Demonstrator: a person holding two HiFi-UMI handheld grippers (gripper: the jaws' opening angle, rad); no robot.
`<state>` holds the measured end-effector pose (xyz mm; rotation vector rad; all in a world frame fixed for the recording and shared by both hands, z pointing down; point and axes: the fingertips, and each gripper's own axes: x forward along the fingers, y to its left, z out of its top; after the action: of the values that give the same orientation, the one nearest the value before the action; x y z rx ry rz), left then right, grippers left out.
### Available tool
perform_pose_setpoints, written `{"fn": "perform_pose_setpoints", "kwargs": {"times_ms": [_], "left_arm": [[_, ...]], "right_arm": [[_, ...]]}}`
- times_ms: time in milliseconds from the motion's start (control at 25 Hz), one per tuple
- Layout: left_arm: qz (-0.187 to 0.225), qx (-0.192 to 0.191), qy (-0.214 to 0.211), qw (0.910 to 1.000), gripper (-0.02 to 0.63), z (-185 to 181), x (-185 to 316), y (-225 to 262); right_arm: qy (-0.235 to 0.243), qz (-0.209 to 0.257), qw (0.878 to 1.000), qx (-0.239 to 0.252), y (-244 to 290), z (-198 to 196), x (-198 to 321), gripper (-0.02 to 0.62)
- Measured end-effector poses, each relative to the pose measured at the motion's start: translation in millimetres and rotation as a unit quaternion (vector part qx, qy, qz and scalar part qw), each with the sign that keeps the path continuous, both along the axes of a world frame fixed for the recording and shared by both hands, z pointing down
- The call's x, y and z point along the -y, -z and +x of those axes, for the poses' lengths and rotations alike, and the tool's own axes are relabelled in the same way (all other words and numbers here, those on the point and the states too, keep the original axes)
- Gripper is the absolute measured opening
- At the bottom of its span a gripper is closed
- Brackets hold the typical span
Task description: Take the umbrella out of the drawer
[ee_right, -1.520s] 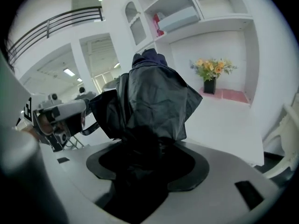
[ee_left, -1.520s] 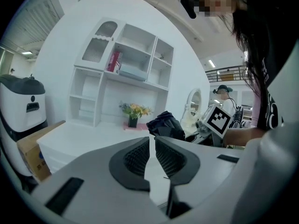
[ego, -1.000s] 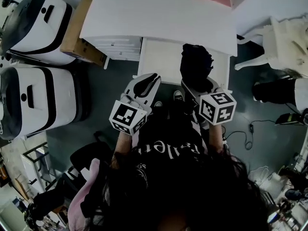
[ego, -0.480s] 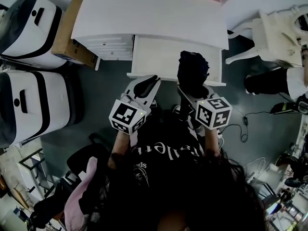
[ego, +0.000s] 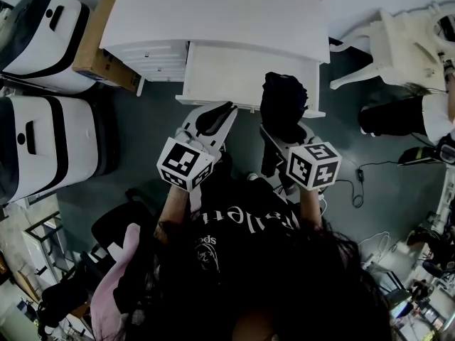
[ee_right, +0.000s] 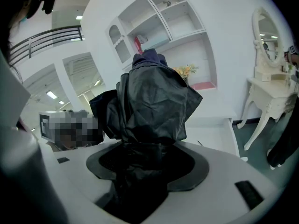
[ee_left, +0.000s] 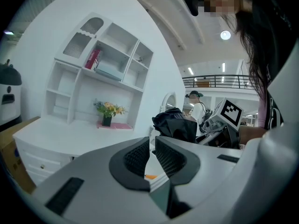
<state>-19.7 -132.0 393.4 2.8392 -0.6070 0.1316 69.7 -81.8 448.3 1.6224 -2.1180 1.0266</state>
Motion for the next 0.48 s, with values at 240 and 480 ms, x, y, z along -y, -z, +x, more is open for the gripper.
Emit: {"fn": "perform_pose_setpoints", "kwargs": {"times_ms": [240,480], "left_arm": [[0.010,0.000,0.026,0.9996,0.049,24,-58,13],[0.018,0.010,0.065,0.9976,0.049,41,-129,18]], "right_arm": [[0.014,0.008,1.000,-0.001,5,26,-59,0.281],[0.035,0.019,0.999,0.005,8,52,-133,0.281]]}}
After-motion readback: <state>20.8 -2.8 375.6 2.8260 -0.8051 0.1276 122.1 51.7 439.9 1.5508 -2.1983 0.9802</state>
